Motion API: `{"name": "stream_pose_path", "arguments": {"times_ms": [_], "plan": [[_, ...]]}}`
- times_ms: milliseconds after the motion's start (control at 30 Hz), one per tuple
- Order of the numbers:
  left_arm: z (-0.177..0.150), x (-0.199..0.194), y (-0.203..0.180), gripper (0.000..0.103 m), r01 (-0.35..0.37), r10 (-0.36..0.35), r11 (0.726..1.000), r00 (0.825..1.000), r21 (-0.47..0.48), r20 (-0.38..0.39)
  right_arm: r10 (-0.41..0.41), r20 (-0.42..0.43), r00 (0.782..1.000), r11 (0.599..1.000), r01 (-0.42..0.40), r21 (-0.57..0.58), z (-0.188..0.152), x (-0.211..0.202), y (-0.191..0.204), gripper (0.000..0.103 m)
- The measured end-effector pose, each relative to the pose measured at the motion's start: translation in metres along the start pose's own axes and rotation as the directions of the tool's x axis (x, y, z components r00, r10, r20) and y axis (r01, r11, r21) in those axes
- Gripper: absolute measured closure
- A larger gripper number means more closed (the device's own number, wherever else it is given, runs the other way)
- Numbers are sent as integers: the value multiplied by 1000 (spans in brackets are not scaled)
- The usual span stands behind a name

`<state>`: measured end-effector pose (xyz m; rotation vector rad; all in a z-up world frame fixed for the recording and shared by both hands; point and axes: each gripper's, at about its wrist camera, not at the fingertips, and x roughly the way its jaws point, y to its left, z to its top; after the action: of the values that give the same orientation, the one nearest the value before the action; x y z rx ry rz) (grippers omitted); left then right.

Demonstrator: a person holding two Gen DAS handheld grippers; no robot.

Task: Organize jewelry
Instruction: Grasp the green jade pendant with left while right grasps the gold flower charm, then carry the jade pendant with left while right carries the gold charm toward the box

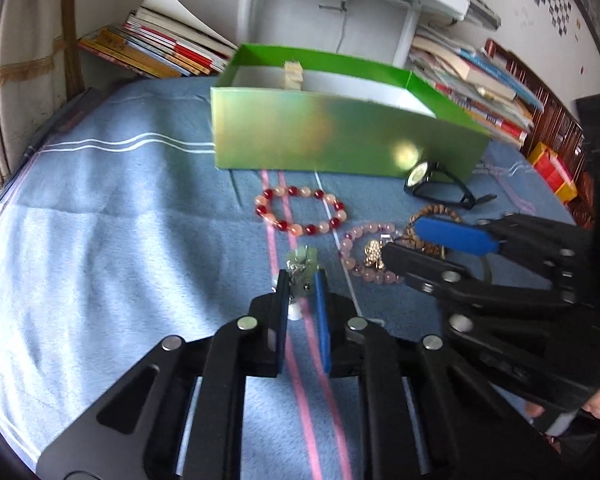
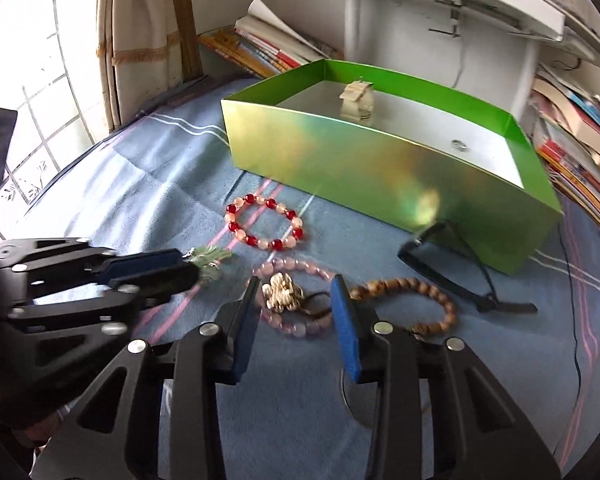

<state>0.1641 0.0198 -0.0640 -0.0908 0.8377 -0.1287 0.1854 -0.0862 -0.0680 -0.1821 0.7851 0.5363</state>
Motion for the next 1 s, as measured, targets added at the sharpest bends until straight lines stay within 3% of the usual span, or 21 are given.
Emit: {"name": "stream_pose_path", "arguments": {"times_ms": [200, 300, 367, 400, 433, 467, 533, 733, 1000], "plan": [[-1, -16, 9, 93, -12, 12, 1000, 1000, -4, 17, 46, -35, 998, 999, -46, 8, 8, 17, 2, 84], [0, -13, 11, 92, -22, 22, 1000, 1000, 1, 7, 50, -29, 998, 999, -50, 19, 11, 16, 3, 85], [0, -11, 11, 86, -35, 35, 999, 999, 16, 3, 46, -2, 999, 999, -46, 20, 11, 8, 5, 85], [0, -10, 9, 72, -47, 47, 998, 999, 31, 7, 48, 17, 999, 999, -48, 26, 11, 3, 5, 85], [1, -10, 7, 65, -52, 51, 998, 999, 41, 13, 49, 39, 998, 998, -51, 36, 11, -3, 4, 85], [1, -10, 7, 65, -54, 53, 997, 998, 46, 19, 49, 62, 997, 997, -52, 48, 10, -12, 2, 85], [1, -8, 6, 102, -44, 44, 998, 999, 52, 12, 46, 101, 994, 996, -53, 70, 8, -27, -2, 85], [-2, -3, 5, 103, -28, 28, 998, 1000, 64, -5, 26, 177, 984, 991, -48, 125, -11, -78, -14, 85], [-2, -37, 11, 103, -1, -2, 999, 998, 52, 64, -20, 256, 966, 983, -28, 180, -38, -127, -16, 85]]}}
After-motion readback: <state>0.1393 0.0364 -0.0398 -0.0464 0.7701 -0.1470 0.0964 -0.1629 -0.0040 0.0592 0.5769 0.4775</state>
